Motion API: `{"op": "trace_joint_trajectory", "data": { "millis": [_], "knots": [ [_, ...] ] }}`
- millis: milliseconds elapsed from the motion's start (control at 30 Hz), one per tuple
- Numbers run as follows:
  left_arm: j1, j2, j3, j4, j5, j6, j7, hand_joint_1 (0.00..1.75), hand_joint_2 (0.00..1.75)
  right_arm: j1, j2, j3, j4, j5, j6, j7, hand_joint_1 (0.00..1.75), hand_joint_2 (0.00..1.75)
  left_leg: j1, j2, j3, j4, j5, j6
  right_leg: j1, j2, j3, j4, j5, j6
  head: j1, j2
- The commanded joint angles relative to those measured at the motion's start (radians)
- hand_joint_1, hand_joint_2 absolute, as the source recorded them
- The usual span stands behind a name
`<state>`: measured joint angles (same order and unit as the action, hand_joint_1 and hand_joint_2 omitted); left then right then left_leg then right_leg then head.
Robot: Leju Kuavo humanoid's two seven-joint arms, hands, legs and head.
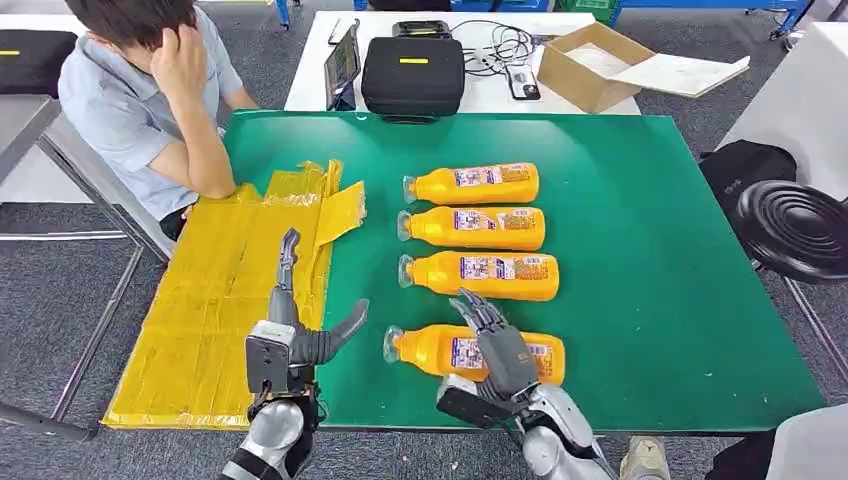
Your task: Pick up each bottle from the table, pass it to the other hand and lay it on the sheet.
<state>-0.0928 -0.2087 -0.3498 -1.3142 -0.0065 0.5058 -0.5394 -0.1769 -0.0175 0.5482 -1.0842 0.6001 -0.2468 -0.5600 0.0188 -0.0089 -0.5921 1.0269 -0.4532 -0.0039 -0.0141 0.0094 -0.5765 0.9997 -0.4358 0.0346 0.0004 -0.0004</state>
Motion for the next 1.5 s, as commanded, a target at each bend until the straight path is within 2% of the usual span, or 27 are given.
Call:
{"op": "trace_joint_trajectory", "data": {
  "millis": [33, 167, 200, 300, 467, 800, 867, 933, 1067, 1167, 1367, 1500],
  "knots": [
    [-0.047, 0.005, -0.050, 0.054, 0.009, 0.005, -0.014, 0.00, 1.75, -0.012, -0.011, 0.083, 0.021, -0.031, 0.052, -0.009, 0.00, 1.75, 0.000, 0.000, 0.000, -0.001, 0.000, 0.001, 0.000, -0.002, 0.001, -0.001, 0.000, -0.001, 0.000, 0.000],
    [-0.047, 0.004, -0.053, 0.050, 0.017, 0.004, -0.011, 0.00, 1.75, -0.044, -0.020, 0.113, 0.060, 0.051, -0.013, 0.051, 0.00, 1.75, 0.000, 0.000, 0.000, -0.001, 0.001, 0.001, 0.000, -0.001, 0.000, -0.001, 0.000, -0.001, 0.000, 0.000],
    [-0.037, 0.007, -0.049, 0.038, 0.018, 0.012, -0.010, 0.00, 1.75, -0.063, -0.035, 0.130, 0.075, 0.124, -0.072, 0.104, 0.00, 1.75, 0.000, 0.001, 0.000, -0.001, 0.001, 0.001, 0.000, -0.001, 0.001, -0.001, 0.001, -0.001, 0.000, 0.000],
    [-0.014, 0.012, -0.032, 0.010, 0.024, 0.009, -0.001, 0.00, 1.75, -0.071, -0.059, 0.146, 0.079, 0.171, -0.061, 0.185, 0.00, 1.75, 0.000, 0.001, 0.001, -0.001, 0.001, 0.001, 0.000, 0.000, 0.001, -0.002, 0.001, -0.001, 0.000, 0.000],
    [0.006, 0.015, -0.015, -0.036, 0.011, 0.007, 0.009, 0.00, 1.75, -0.061, -0.114, 0.170, 0.008, 0.243, -0.051, 0.258, 0.00, 1.75, 0.000, 0.000, 0.000, -0.001, 0.000, 0.001, 0.000, -0.001, 0.001, -0.001, 0.000, -0.001, 0.000, 0.000],
    [0.006, 0.015, -0.015, -0.037, 0.009, 0.005, 0.011, 0.00, 1.75, -0.058, -0.118, 0.167, 0.000, 0.242, -0.049, 0.264, 0.00, 1.75, 0.000, 0.000, 0.000, -0.001, 0.001, 0.002, 0.000, -0.001, 0.001, -0.002, 0.001, -0.001, 0.000, 0.000],
    [0.008, 0.012, -0.008, -0.043, 0.008, 0.002, 0.016, 0.00, 1.75, -0.060, -0.150, 0.166, -0.036, 0.267, -0.044, 0.291, 0.00, 1.75, 0.000, -0.001, -0.001, 0.000, 0.000, 0.002, 0.000, -0.001, 0.001, -0.001, 0.000, -0.001, 0.000, 0.000],
    [0.013, 0.008, 0.007, -0.060, 0.024, -0.017, 0.030, 0.00, 1.75, -0.102, -0.239, 0.146, -0.074, 0.361, -0.038, 0.350, 0.00, 1.75, -0.001, -0.001, -0.001, -0.001, 0.001, 0.002, 0.000, -0.002, 0.001, -0.002, 0.000, -0.001, 0.000, 0.000],
    [0.016, 0.007, 0.014, -0.073, 0.029, -0.029, 0.034, 0.00, 1.75, -0.103, -0.243, 0.137, -0.082, 0.322, 0.038, 0.361, 0.00, 1.75, -0.003, 0.000, -0.002, 0.000, 0.001, 0.002, -0.002, 0.000, -0.001, 0.000, 0.001, 0.000, 0.000, 0.000],
    [0.025, 0.006, 0.030, -0.086, 0.029, -0.030, 0.039, 0.00, 1.75, -0.113, -0.272, 0.156, -0.066, 0.351, 0.125, 0.450, 0.00, 1.75, -0.003, 0.001, -0.002, 0.000, 0.000, 0.002, -0.002, 0.000, -0.001, 0.000, 0.001, 0.000, 0.000, 0.000],
    [0.050, 0.007, 0.038, -0.125, 0.009, -0.037, 0.049, 0.00, 1.75, -0.108, -0.304, 0.150, -0.108, 0.419, 0.076, 0.506, 0.00, 1.75, -0.003, -0.002, -0.003, 0.000, 0.001, 0.002, -0.003, -0.002, -0.001, 0.000, 0.001, 0.001, 0.000, 0.000],
    [0.065, 0.007, 0.038, -0.141, 0.009, -0.043, 0.058, 0.00, 1.75, -0.084, -0.311, 0.138, -0.133, 0.401, 0.131, 0.523, 0.00, 1.75, -0.004, -0.001, -0.003, 0.000, 0.001, 0.002, -0.003, -0.001, -0.001, 0.000, 0.001, 0.001, 0.000, 0.000]
  ]
}}
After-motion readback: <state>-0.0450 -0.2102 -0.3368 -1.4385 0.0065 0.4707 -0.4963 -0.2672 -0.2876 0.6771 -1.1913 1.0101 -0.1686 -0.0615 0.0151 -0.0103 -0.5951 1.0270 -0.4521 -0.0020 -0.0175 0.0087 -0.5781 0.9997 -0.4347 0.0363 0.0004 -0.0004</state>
